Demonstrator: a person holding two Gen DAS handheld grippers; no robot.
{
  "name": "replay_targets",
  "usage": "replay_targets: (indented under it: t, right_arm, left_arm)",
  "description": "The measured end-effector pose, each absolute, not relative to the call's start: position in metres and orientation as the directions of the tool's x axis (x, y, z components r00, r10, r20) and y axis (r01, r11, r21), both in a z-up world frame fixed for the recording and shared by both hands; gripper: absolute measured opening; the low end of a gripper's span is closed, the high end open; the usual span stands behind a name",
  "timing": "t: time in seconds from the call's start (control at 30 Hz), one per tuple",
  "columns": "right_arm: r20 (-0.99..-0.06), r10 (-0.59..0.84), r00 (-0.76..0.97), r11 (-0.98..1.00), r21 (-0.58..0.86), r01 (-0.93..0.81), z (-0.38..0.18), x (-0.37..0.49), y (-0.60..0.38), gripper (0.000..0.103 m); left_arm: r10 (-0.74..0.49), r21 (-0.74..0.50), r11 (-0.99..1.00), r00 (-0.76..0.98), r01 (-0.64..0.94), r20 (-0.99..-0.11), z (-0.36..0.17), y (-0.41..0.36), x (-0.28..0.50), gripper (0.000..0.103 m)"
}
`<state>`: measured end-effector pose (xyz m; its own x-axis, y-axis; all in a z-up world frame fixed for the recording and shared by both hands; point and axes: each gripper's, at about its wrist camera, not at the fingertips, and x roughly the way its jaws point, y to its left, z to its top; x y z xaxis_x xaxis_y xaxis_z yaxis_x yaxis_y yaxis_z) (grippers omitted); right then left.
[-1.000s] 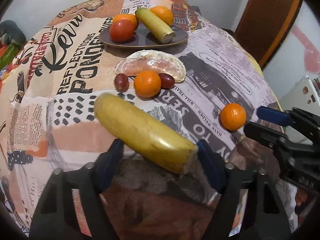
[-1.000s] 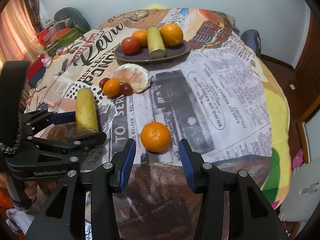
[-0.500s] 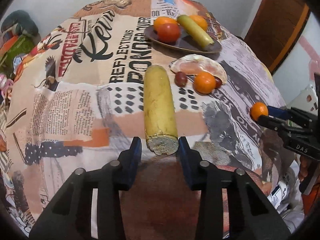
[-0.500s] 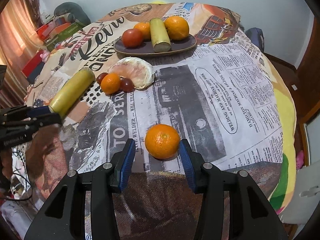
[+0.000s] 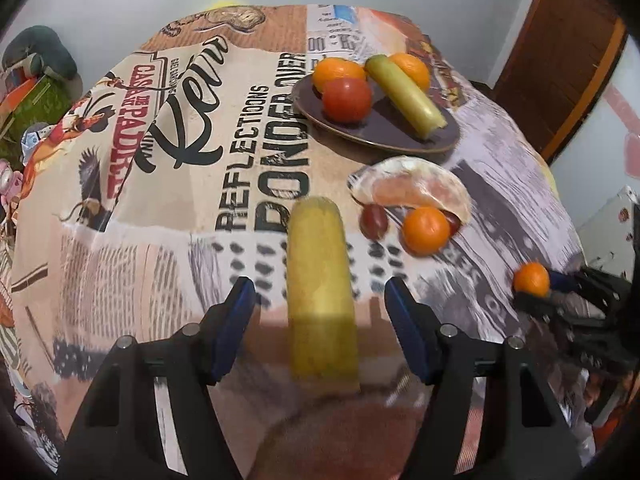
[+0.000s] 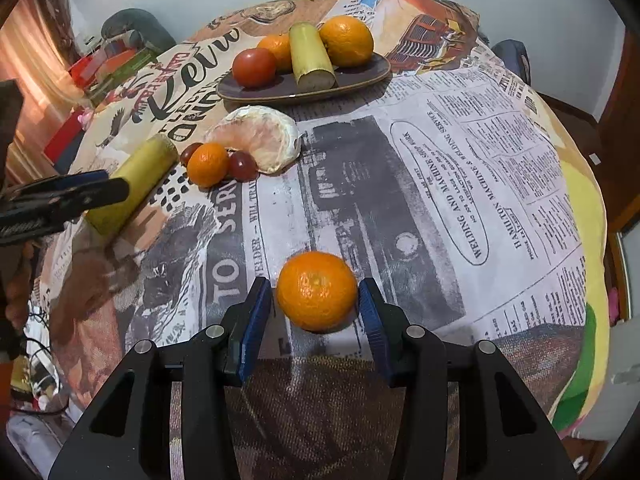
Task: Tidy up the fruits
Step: 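Lift the banana and mandarin and carry them toward the plate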
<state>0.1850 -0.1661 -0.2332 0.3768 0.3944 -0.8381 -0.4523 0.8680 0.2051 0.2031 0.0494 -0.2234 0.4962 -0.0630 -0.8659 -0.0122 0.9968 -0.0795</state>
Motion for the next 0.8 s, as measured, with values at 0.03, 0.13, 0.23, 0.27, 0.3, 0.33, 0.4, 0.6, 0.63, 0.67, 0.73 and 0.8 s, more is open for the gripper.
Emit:
replay_targets:
  t: [0.03, 0.13, 0.23, 0.27, 0.3, 0.33, 0.4, 0.6, 0.63, 0.67, 0.73, 0.8]
  right_arm:
    - [-0.84, 0.395, 0.373, 0.867, 0.206, -0.453, -0.234, 0.186, -0.165, 0.042]
    - [-0.839, 0.392, 0.376, 0.866, 0.199, -0.459, -0.234, 0.187, -0.164, 0.041]
    - [-0.839, 0.385, 0.386, 0.866, 0.184, -0.464, -0.233, 0.187, -0.162, 0.035]
    - [-0.838, 0.385, 0.386, 0.866, 0.184, -0.465, -0.233, 0.188, -0.163, 0.035]
    - [-0.838, 0.387, 0.384, 0.865, 0.186, -0.467, -0.232, 0.188, -0.162, 0.035]
    - [-0.836, 0.39, 0.386, 0.864, 0.188, -0.468, -0.231, 0.187, -0.162, 0.035]
    - [-0.833, 0.396, 0.387, 0.862, 0.192, -0.469, -0.23, 0.188, -0.162, 0.035]
    - [-0.818, 0.401, 0.412, 0.865, 0.19, -0.465, -0.22, 0.189, -0.163, 0.035]
    - [-0.816, 0.401, 0.416, 0.865, 0.188, -0.465, -0.218, 0.189, -0.163, 0.035]
    - [-0.813, 0.401, 0.422, 0.866, 0.186, -0.464, -0.215, 0.19, -0.163, 0.035]
    - [-0.803, 0.406, 0.436, 0.867, 0.186, -0.463, -0.209, 0.19, -0.162, 0.035]
    - [-0.793, 0.41, 0.451, 0.867, 0.186, -0.462, -0.202, 0.192, -0.162, 0.035]
  left_arm:
    - [-0.065, -0.083, 0.996, 0.494, -0.015, -0.867, -0.225, 0.05, 0.207, 0.062]
    - [-0.069, -0.089, 0.996, 0.483, -0.018, -0.873, -0.231, 0.052, 0.22, 0.056]
    - [-0.063, -0.083, 0.996, 0.481, -0.02, -0.875, -0.234, 0.052, 0.226, 0.051]
    - [-0.06, -0.078, 0.997, 0.484, -0.016, -0.873, -0.234, 0.052, 0.228, 0.049]
    - [-0.058, -0.076, 0.997, 0.483, -0.016, -0.874, -0.235, 0.052, 0.229, 0.045]
    - [-0.067, -0.086, 0.996, 0.478, -0.017, -0.876, -0.236, 0.053, 0.231, 0.041]
    - [-0.09, -0.112, 0.994, 0.469, -0.02, -0.879, -0.238, 0.055, 0.234, 0.037]
    - [-0.093, -0.109, 0.994, 0.469, -0.006, -0.878, -0.238, 0.053, 0.234, 0.037]
    - [-0.093, -0.109, 0.994, 0.471, -0.007, -0.877, -0.237, 0.053, 0.233, 0.037]
    - [-0.091, -0.108, 0.994, 0.477, -0.007, -0.874, -0.235, 0.053, 0.231, 0.037]
    - [-0.087, -0.105, 0.994, 0.496, -0.008, -0.864, -0.227, 0.054, 0.225, 0.036]
    - [-0.092, -0.112, 0.994, 0.516, -0.007, -0.851, -0.217, 0.055, 0.218, 0.036]
